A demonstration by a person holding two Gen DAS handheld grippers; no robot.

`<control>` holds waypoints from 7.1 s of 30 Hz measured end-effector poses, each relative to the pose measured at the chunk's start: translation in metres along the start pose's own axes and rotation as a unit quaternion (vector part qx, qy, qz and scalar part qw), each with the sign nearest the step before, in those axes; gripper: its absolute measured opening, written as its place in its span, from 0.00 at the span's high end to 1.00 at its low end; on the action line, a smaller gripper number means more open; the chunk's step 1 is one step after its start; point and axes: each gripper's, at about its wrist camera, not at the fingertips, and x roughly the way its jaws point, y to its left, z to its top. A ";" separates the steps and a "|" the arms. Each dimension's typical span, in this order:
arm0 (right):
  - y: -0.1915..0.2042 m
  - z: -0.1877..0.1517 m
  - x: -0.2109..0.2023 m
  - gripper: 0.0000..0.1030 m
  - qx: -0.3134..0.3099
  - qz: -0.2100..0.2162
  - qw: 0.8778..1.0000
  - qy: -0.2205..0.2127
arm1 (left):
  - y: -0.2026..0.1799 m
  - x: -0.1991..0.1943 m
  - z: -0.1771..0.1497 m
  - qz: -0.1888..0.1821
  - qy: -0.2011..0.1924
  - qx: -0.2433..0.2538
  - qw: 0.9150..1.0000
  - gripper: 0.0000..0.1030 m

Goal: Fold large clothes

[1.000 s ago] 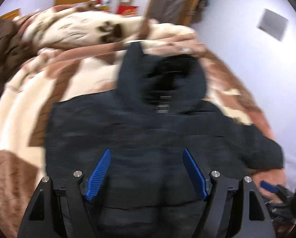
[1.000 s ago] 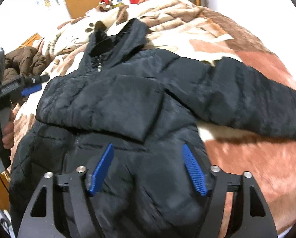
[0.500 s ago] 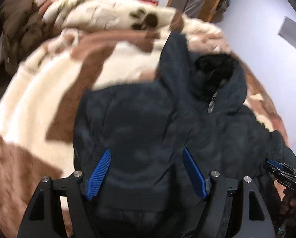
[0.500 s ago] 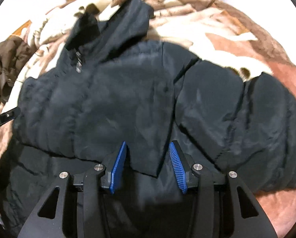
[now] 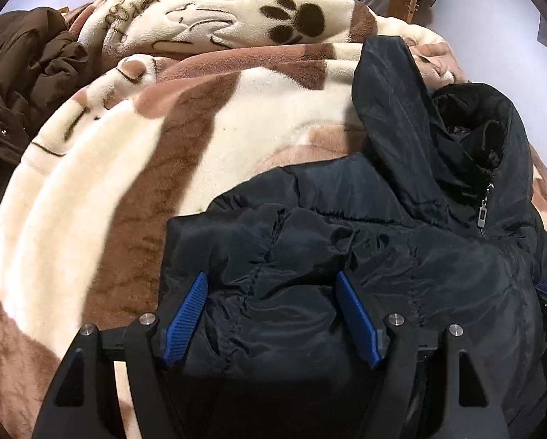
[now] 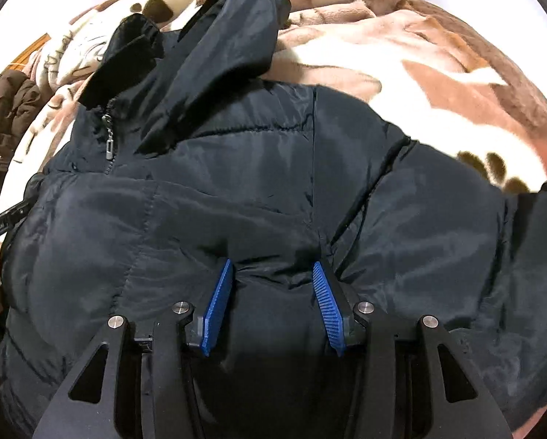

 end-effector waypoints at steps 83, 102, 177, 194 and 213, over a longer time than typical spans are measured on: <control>-0.320 -0.175 -0.157 0.43 0.381 -0.016 0.920 -0.097 | -0.186 -0.134 -0.110 -0.084 0.000 0.105 0.991 0.35; -0.279 -0.113 -0.231 0.86 0.317 -0.008 0.930 -0.184 | -0.150 -0.147 -0.114 -0.063 0.002 0.058 0.996 0.35; -0.113 0.000 -0.099 0.71 0.094 0.041 0.990 -0.102 | -0.137 -0.096 -0.018 -0.074 -0.054 0.043 0.995 0.35; -0.074 0.008 -0.048 0.72 0.017 -0.004 0.999 -0.047 | -0.127 -0.020 -0.021 -0.021 -0.004 0.055 0.998 0.32; -0.026 -0.041 -0.033 0.72 -0.012 0.025 1.000 -0.011 | -0.122 -0.032 -0.056 -0.014 -0.013 0.071 0.997 0.31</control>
